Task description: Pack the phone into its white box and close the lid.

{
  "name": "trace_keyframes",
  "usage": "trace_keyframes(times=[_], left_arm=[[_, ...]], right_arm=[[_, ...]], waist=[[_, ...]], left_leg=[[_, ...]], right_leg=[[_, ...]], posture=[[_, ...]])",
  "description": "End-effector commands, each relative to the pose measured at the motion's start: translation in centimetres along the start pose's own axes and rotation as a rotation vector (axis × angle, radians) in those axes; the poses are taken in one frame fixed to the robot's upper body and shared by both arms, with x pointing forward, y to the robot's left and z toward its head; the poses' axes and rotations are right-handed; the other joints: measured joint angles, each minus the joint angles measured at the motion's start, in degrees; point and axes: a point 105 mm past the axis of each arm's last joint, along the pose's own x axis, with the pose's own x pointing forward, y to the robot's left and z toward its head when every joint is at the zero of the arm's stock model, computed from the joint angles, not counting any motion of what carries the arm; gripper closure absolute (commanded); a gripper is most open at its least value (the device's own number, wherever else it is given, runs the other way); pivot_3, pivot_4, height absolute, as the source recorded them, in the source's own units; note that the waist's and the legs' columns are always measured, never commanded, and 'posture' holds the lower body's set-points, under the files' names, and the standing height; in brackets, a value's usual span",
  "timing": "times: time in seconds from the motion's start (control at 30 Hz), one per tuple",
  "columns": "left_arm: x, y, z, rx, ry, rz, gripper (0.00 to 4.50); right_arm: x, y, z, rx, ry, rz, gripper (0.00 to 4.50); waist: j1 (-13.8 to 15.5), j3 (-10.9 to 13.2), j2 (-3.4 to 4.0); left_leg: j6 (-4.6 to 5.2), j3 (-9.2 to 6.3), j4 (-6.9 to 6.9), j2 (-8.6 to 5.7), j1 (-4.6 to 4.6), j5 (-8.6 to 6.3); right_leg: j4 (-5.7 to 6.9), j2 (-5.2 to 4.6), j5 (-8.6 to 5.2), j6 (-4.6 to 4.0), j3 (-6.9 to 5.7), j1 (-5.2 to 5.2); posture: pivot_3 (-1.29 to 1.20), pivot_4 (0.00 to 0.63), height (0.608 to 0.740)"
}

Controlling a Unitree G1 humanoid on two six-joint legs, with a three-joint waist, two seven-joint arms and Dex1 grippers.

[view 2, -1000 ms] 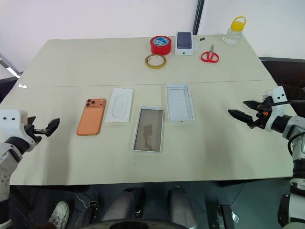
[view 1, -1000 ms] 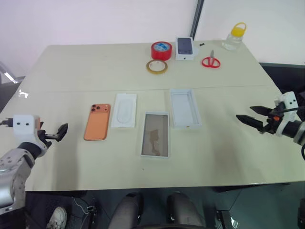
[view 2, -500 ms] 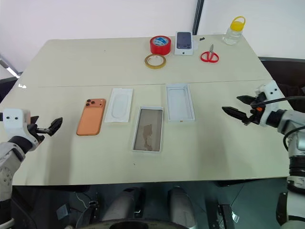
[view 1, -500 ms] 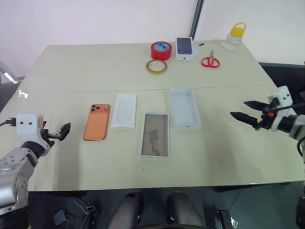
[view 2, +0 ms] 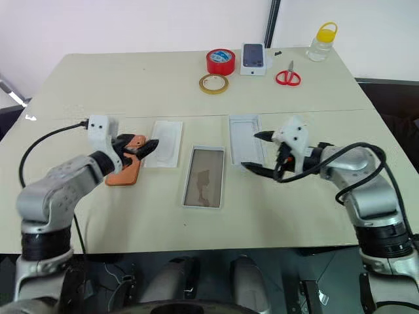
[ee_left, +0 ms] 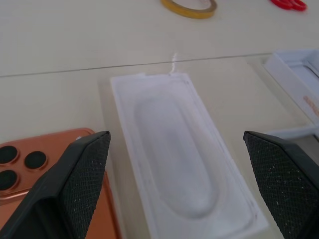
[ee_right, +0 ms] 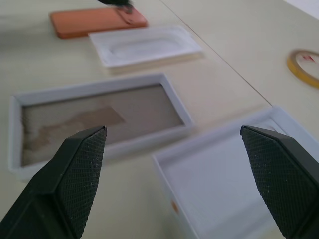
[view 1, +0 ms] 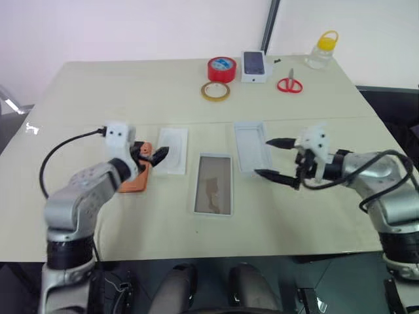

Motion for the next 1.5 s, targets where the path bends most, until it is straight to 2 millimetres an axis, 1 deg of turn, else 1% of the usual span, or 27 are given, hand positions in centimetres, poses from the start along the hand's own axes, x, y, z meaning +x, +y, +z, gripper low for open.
trace_keyframes(times=[0.03,0.13,0.23,0.33,0.47,0.6,0.8,0.9,1.03,1.13,1.17,1.27,1.33,1.43,1.5], left_arm=[[0.7,0.5,-0.3,-0.091,0.077,0.04,0.0],[1.2,0.8,-0.7,-0.127,0.137,0.08,0.0],[1.4,0.8,-1.0,-0.111,0.176,0.087,0.0],[1.5,0.6,-1.2,-0.131,0.205,0.076,0.0],[1.7,-0.2,-2.2,-0.139,0.275,0.045,0.0],[1.8,-0.7,-2.5,-0.165,0.301,0.012,0.0],[1.9,-0.5,-2.9,-0.17,0.32,0.025,0.0],[2.0,-0.2,-3.0,-0.17,0.312,0.041,0.82],[2.0,0.2,-2.8,-0.175,0.293,0.062,2.75],[2.1,0.7,-2.7,-0.195,0.275,0.083,4.36],[2.1,0.8,-2.6,-0.202,0.268,0.084,4.45],[2.0,0.7,-2.4,-0.228,0.251,0.07,4.45],[2.0,0.6,-1.9,-0.283,0.216,0.055,4.45],[1.3,1.1,-0.2,-0.387,0.113,0.028,4.45],[1.0,1.4,0.4,-0.412,0.078,0.023,4.45]], right_arm=[[0.2,0.8,1.4,-0.031,-0.04,0.01,0.02],[0.6,1.1,1.3,-0.041,-0.027,0.019,0.02],[0.6,1.6,1.2,-0.052,-0.02,0.048,0.02],[0.6,2.1,1.3,-0.058,-0.019,0.071,0.02],[1.0,2.8,0.9,-0.085,0.001,0.094,0.02],[1.4,3.1,0.7,-0.087,0.004,0.101,0.02],[1.7,3.1,0.5,-0.093,0.002,0.096,0.02],[1.7,3.1,0.5,-0.096,0.002,0.091,0.0],[1.7,3.2,0.5,-0.096,0.003,0.084,0.0],[1.6,3.3,0.5,-0.095,0.004,0.082,0.0],[1.6,3.3,0.5,-0.095,0.003,0.082,0.0],[1.7,3.3,0.6,-0.096,0.003,0.081,0.0],[1.7,3.3,0.7,-0.102,0.005,0.08,0.0],[2.1,3.8,0.8,-0.1,0.027,0.1,0.0],[2.4,4.3,0.7,-0.092,0.047,0.119,0.0]], waist=[[-0.1,0.0,-0.04],[-0.1,0.0,-0.05],[-0.1,0.0,-0.05],[0.0,0.0,-0.05],[0.0,0.0,-0.05],[0.0,0.0,-0.05],[0.0,0.0,-0.04],[0.0,0.0,-0.04],[0.1,0.0,-0.05],[0.0,0.0,-0.05],[0.0,0.0,-0.05],[-0.1,0.0,-0.05],[0.0,0.0,-0.05],[-0.1,0.0,-0.06],[-0.1,0.0,-0.06]], left_leg=[[-0.01,0.0,0.0,0.0,0.0,0.01],[-0.01,0.0,0.0,-0.02,-0.01,0.01],[-0.06,0.0,-0.01,-0.02,0.0,0.03],[-0.06,0.0,0.0,-0.02,-0.01,0.03],[-0.06,0.0,0.0,-0.02,0.0,0.04],[-0.07,0.0,0.0,-0.02,0.0,0.04],[-0.07,0.0,0.0,-0.03,0.0,0.04],[-0.08,0.0,0.01,-0.03,0.0,0.05],[-0.08,0.0,0.01,-0.03,0.0,0.05],[-0.08,0.0,0.01,-0.03,0.0,0.04],[-0.08,0.0,0.01,-0.03,0.0,0.05],[-0.08,0.0,0.01,-0.03,0.0,0.05],[-0.08,0.0,0.01,-0.03,0.0,0.05],[-0.08,0.0,0.01,-0.03,0.0,0.05],[-0.09,-0.01,0.01,-0.01,0.0,0.05]], right_leg=[[-0.02,0.0,0.0,0.0,0.0,-0.01],[-0.03,-0.01,0.0,0.01,0.01,-0.01],[-0.01,0.0,0.01,0.01,0.01,-0.02],[-0.02,-0.01,0.01,0.02,0.01,-0.02],[-0.02,-0.01,0.01,0.02,0.01,-0.01],[-0.01,-0.01,0.01,0.02,0.02,-0.02],[-0.01,-0.01,0.01,0.02,0.01,-0.01],[-0.01,-0.01,0.01,0.02,0.02,0.0],[-0.02,-0.02,0.01,0.03,0.01,0.0],[-0.01,-0.01,0.01,0.03,0.01,-0.01],[-0.01,-0.01,0.01,0.03,0.01,-0.01],[-0.01,-0.01,0.01,0.03,0.01,-0.01],[-0.01,-0.01,0.01,0.03,0.02,-0.01],[-0.01,-0.01,0.01,0.03,0.01,-0.01],[-0.01,0.0,0.01,0.03,0.01,-0.03]], posture=[[0.0,0.15,0.74],[0.0,0.15,0.74],[0.0,0.15,0.74],[0.0,0.15,0.74],[0.0,0.15,0.74],[0.0,0.15,0.74],[0.0,0.15,0.74],[0.0,0.15,0.74],[0.0,0.15,0.74],[0.0,0.15,0.74],[0.0,0.15,0.74],[0.0,0.15,0.74],[0.0,0.15,0.74],[0.0,0.15,0.74],[0.0,0.15,0.74]])
